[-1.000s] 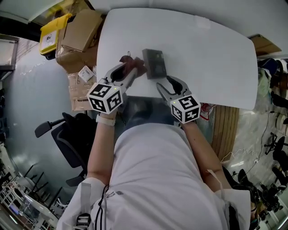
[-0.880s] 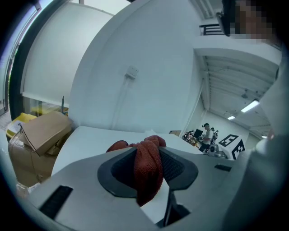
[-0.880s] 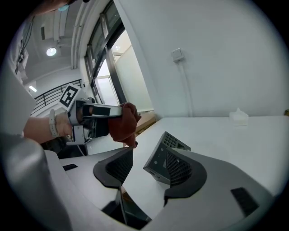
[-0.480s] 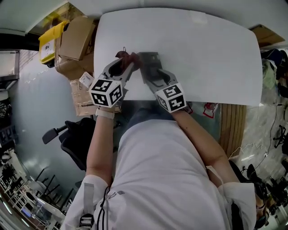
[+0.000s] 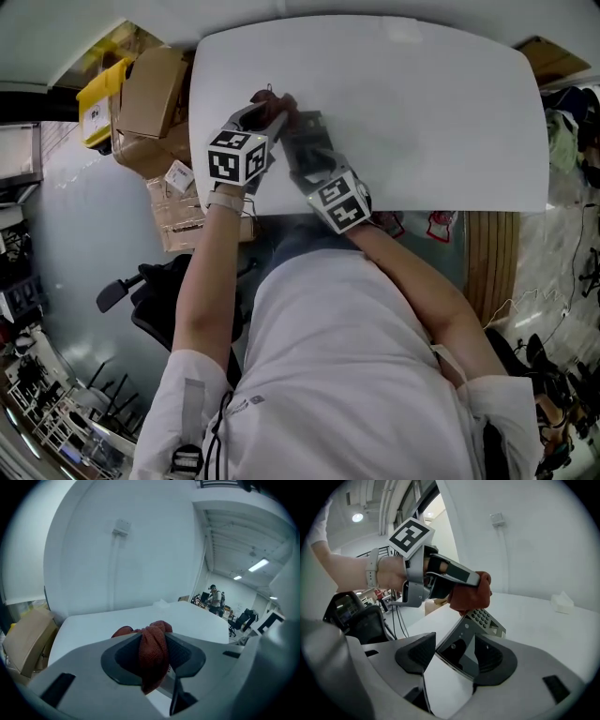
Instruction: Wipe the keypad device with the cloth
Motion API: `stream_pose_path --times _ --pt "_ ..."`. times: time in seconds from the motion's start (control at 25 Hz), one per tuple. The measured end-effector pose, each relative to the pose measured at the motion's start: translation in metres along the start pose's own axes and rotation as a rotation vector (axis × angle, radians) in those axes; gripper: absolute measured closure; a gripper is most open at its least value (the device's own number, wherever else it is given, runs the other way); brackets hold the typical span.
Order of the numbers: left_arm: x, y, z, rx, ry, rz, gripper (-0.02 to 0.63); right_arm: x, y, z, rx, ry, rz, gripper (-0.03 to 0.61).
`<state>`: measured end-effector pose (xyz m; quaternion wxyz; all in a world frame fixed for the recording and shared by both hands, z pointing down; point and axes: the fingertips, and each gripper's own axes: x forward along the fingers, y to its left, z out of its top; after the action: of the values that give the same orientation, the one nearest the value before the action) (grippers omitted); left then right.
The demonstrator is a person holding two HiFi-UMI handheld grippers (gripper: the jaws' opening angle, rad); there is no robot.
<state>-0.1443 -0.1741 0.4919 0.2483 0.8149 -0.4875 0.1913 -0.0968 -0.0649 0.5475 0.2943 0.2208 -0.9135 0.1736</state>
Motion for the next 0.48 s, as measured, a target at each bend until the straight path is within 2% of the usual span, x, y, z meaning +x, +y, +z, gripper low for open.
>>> stream_pose_path --times 0.24,0.48 --pt "0.018 0.01 -0.024 -0.021 0.087 0.006 0.479 0.002 0.003 -0.003 0.02 0.014 0.013 0.347" --pt "0.01 0.009 -0.039 -0.07 0.129 -0.009 0.48 -0.011 -0.01 -0.012 0.053 0.013 -0.014 0.347"
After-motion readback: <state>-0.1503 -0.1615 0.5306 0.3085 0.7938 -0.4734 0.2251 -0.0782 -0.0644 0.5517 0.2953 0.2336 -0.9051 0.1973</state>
